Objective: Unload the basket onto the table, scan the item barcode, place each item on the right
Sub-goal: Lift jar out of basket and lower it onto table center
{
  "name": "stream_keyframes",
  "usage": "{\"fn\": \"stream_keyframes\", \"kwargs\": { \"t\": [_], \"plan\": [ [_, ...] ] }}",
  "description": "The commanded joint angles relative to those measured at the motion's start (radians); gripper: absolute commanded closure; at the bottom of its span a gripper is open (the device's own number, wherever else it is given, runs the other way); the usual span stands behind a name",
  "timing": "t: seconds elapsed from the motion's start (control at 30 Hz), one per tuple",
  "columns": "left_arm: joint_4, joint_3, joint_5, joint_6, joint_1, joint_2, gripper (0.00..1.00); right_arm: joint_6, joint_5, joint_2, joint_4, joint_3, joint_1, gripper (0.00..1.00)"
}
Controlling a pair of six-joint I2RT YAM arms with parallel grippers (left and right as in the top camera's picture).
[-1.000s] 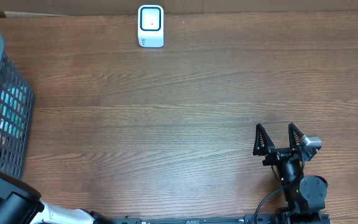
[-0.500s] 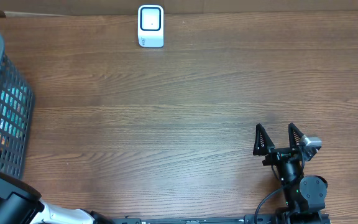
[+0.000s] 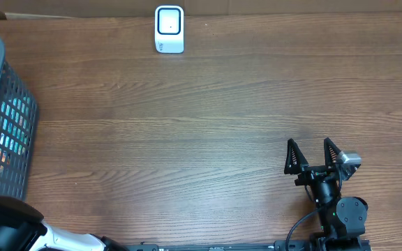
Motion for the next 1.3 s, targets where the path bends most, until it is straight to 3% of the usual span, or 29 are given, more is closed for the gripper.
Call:
{"fn": "stream_keyframes", "kwargs": {
  "t": [0.0, 0.27, 0.53, 0.63, 0.87, 1.1, 1.27],
  "plan": [
    [-0.037, 0.244, 0.25, -0.021, 0.002, -0.011, 0.53, 0.0, -0.002, -0.006, 0.006, -0.011, 0.006, 0.0],
    [-0.121, 0.489, 0.55, -0.019, -0.056, -0.043, 0.57, 0.0, -0.002, -0.006, 0.006, -0.011, 0.006, 0.0],
    [-0.269, 0.492, 0.57, 0.157, -0.301, -0.088, 0.56, 0.0, -0.002, -0.006, 0.006, -0.011, 0.006, 0.0],
    [-0.282, 0.476, 0.521, 0.213, -0.431, -0.086, 0.56, 0.0, -0.002, -0.006, 0.006, -0.011, 0.006, 0.0],
    [-0.282, 0.375, 0.307, 0.216, -0.765, -0.084, 0.55, 0.0, -0.002, -0.006, 0.006, -0.011, 0.006, 0.0],
    [-0.251, 0.104, 0.084, 0.153, -1.075, -0.084, 0.56, 0.0, -0.002, -0.006, 0.006, -0.011, 0.006, 0.0],
    [-0.104, -0.153, -0.02, 0.079, -1.234, -0.084, 0.55, 0.0, -0.002, -0.006, 0.006, -0.011, 0.006, 0.0]
  ]
}}
